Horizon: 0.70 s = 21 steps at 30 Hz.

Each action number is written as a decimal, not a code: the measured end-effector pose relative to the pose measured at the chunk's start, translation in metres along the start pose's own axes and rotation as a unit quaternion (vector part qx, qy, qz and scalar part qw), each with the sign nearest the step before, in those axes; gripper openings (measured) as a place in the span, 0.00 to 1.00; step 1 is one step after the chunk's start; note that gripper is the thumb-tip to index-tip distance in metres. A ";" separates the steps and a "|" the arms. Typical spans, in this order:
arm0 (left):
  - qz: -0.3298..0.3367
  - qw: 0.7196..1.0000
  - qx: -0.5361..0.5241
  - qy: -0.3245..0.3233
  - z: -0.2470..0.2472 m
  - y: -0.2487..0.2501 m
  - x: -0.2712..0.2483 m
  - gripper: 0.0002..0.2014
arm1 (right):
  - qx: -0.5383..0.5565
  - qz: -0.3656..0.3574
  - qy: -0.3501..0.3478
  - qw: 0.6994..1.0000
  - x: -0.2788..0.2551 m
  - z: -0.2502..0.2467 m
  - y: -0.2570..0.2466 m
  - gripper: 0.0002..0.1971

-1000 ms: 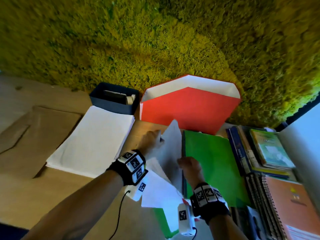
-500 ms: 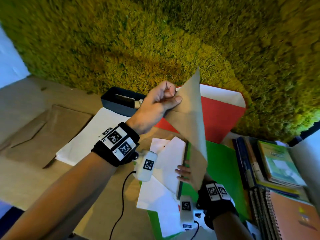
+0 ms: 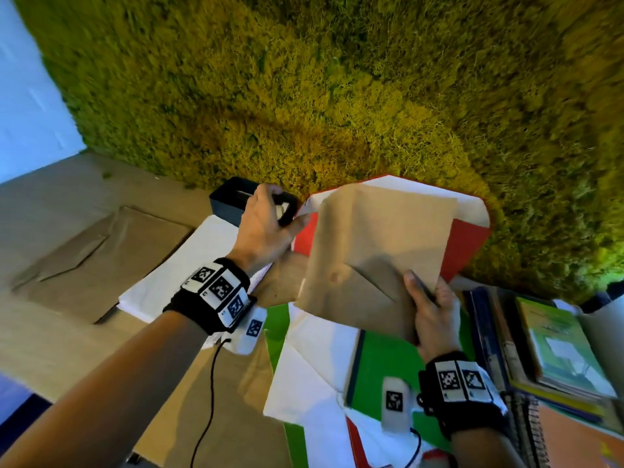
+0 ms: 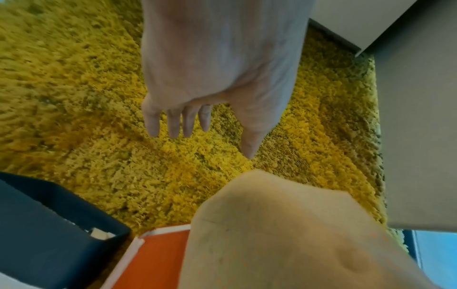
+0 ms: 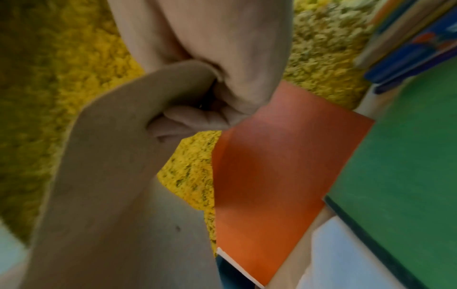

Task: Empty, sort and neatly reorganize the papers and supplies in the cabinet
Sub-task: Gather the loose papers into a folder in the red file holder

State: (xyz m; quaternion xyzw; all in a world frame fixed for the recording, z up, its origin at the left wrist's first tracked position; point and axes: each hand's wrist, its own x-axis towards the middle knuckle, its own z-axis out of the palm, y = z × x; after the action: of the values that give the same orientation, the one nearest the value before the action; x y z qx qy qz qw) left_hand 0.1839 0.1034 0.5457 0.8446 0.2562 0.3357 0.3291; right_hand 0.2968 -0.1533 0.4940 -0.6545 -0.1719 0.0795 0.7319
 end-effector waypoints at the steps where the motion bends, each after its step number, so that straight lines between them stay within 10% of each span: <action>1: -0.001 1.000 0.005 -0.005 -0.008 -0.004 -0.001 0.39 | -0.014 -0.024 -0.038 0.999 -0.001 0.009 -0.007 0.11; 5: 0.044 0.997 0.036 -0.054 -0.051 -0.020 -0.004 0.51 | -0.053 -0.055 -0.144 0.987 -0.003 0.037 -0.027 0.10; 10: 0.010 0.994 -0.068 -0.090 -0.109 -0.057 -0.007 0.21 | -0.100 -0.063 -0.234 0.965 0.007 0.095 -0.030 0.09; 13: -0.007 0.997 -0.070 -0.029 -0.141 -0.082 -0.007 0.19 | -0.091 -0.054 -0.221 0.970 0.013 0.139 -0.026 0.09; 16: -0.065 0.985 -0.137 0.080 -0.175 -0.107 -0.002 0.19 | 0.017 0.032 -0.173 0.984 0.017 0.187 -0.014 0.31; 21: -0.159 0.872 -0.376 0.269 -0.216 -0.163 0.013 0.12 | 0.003 0.141 -0.311 0.940 -0.009 0.277 0.017 0.41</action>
State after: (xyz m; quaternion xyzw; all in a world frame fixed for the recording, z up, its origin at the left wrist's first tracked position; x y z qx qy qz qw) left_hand -0.0017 0.3012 0.5527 0.4814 0.3201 0.5643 0.5893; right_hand 0.1921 0.1035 0.4989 -0.6126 -0.2964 0.3819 0.6253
